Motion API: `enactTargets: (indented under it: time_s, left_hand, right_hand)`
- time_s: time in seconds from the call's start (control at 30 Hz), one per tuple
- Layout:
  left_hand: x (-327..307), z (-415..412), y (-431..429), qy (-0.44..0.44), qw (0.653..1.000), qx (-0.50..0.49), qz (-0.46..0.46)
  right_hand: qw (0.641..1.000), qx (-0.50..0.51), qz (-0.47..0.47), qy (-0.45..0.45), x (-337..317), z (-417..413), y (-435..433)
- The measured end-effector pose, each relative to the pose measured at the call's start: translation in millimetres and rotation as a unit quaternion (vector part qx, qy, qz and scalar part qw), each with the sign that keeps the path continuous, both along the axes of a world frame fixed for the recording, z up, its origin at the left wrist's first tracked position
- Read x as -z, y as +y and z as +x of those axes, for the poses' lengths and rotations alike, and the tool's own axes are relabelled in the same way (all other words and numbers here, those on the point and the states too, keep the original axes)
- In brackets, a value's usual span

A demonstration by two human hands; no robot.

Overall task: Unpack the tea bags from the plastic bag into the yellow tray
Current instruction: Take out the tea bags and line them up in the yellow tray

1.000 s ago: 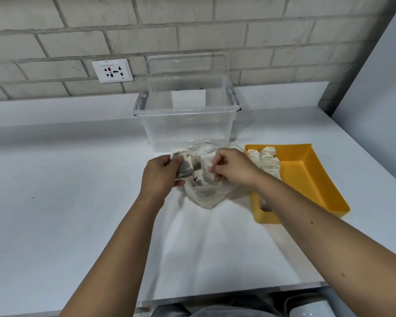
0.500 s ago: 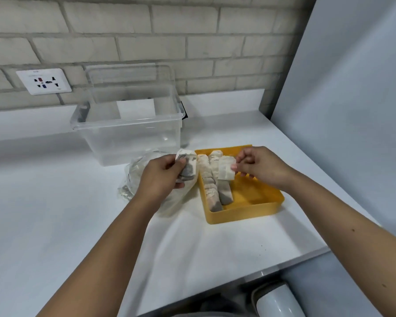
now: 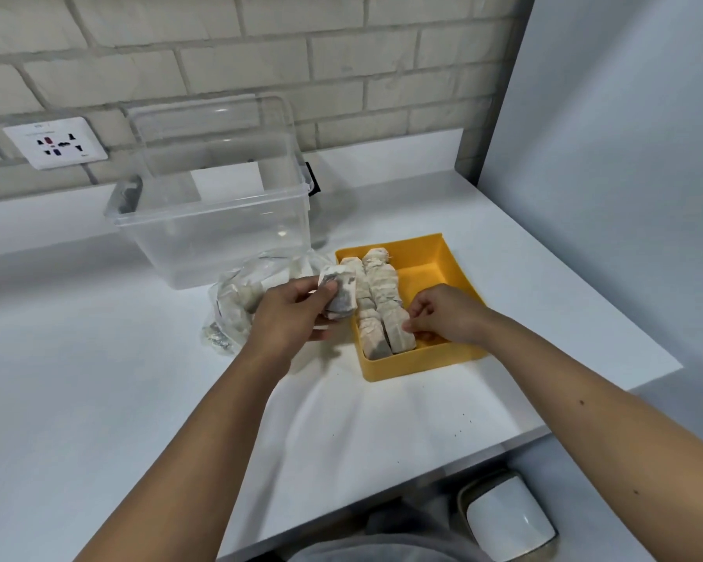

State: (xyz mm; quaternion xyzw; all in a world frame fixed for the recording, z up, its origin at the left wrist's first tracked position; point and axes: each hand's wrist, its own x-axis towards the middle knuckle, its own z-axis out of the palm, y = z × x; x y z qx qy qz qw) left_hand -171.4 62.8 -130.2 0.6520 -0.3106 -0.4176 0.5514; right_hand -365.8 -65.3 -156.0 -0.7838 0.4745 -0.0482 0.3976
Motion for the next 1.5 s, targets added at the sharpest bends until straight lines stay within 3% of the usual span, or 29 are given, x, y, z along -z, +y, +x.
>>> enactTargets:
  time_s: [0.13,0.2,0.23,0.3,0.4,0.53,0.67,0.87,0.97,1.1,1.2,1.5]
  left_hand:
    - [2,-4,2,0.059,0.998,0.007,0.013]
    - [3,-7,3,0.090,0.996,0.019,0.012]
    - [3,-9,3,0.102,0.994,0.025,0.011]
    - [2,-14,4,0.117,0.993,0.033,0.009]
    - [3,-21,4,0.121,0.991,0.054,0.006]
    - [5,-22,7,0.130,0.989,0.076,0.010]
    - [5,-22,8,0.181,0.979,0.089,0.023]
    - [7,-22,4,0.227,0.973,0.031,0.022]
    - [9,-17,3,0.221,0.975,0.018,0.019]
    - [8,-10,2,0.203,0.979,0.003,0.010]
    - [6,-9,1,0.184,0.983,0.005,0.012]
    - [10,-9,5,0.168,0.986,0.010,0.016]
  right_hand:
    - [0.999,-0.014,-0.002,0.031,-3,1,1]
    - [0.997,-0.007,-0.056,0.050,-11,1,3]
    - [0.994,0.002,-0.098,0.040,-17,2,6]
    - [0.987,0.039,-0.144,-0.061,-29,8,17]
    - [0.963,0.081,-0.090,-0.242,-38,24,40]
    - [0.954,0.107,-0.087,-0.265,-27,32,49]
    - [0.932,0.135,-0.015,-0.335,-27,29,46]
    - [0.914,0.156,0.025,-0.375,-38,19,43]
    - [0.925,0.163,0.007,-0.344,-39,4,32]
    - [0.985,0.085,-0.051,-0.139,-26,-10,20]
    - [0.998,0.026,-0.045,-0.046,-14,-7,21]
    - [0.998,0.033,0.003,-0.053,-5,4,16]
